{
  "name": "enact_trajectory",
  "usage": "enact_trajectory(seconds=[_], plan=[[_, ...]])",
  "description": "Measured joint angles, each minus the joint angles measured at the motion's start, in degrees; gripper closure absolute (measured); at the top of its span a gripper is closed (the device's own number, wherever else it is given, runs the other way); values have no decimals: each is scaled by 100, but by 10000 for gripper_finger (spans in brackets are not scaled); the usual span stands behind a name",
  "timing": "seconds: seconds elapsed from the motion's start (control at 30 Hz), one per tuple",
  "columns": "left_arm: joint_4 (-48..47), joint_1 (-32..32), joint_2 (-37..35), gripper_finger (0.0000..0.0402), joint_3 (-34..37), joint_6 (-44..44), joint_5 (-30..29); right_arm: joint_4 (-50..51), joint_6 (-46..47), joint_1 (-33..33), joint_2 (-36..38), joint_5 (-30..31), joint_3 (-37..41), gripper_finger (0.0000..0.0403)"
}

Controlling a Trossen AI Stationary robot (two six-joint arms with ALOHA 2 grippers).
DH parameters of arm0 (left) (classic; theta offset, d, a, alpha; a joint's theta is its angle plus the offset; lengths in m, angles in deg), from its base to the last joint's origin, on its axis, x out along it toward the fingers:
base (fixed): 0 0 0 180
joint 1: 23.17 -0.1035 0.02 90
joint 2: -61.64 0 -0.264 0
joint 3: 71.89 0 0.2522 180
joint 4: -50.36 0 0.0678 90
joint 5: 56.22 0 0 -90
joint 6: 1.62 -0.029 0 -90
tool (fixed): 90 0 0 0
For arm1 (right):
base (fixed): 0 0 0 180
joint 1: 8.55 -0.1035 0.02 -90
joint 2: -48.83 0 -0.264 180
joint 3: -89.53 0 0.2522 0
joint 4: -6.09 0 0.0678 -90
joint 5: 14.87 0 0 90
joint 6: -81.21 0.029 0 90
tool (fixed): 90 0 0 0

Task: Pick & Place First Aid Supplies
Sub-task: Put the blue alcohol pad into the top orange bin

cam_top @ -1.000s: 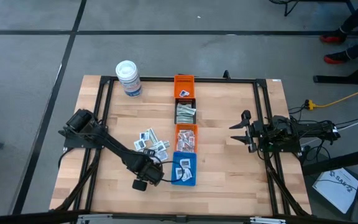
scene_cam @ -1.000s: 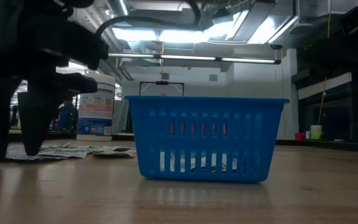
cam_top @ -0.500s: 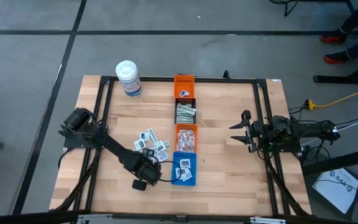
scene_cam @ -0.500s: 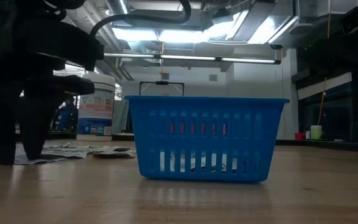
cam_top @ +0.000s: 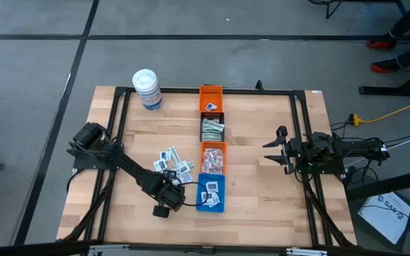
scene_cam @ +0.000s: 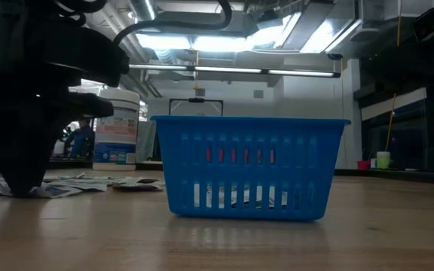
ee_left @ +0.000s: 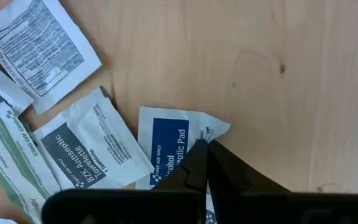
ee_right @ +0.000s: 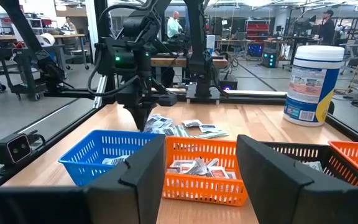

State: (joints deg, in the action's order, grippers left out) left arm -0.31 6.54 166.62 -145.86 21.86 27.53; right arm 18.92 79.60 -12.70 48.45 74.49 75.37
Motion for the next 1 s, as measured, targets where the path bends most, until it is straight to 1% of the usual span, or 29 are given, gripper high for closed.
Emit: enact_trajectory(seconds=[0.23, 0.33, 0.47, 0.53, 0.63, 0.77, 1.0], plan=[[-53, -132, -423, 400, -107, 52, 108, 0, 0, 1, 0, 0, 0, 208], [-20, -179, -634, 400, -111, 334, 401, -2, 0, 0, 0, 0, 0, 208], [119, -247, -968, 400, -114, 630, 464, 0, 0, 0, 0, 0, 0, 208], [192, -284, -1102, 400, -117, 741, 606, -2, 1, 0, 0, 0, 0, 208], [442, -338, -1334, 400, -117, 959, 823, 0, 1, 1, 1, 0, 0, 208], [905, -441, -1521, 400, -119, 1280, 872, 0, 2, -2, 0, 0, 0, 208], [1588, -797, -1625, 400, -126, 1504, 879, -2, 0, 0, 0, 0, 0, 208]])
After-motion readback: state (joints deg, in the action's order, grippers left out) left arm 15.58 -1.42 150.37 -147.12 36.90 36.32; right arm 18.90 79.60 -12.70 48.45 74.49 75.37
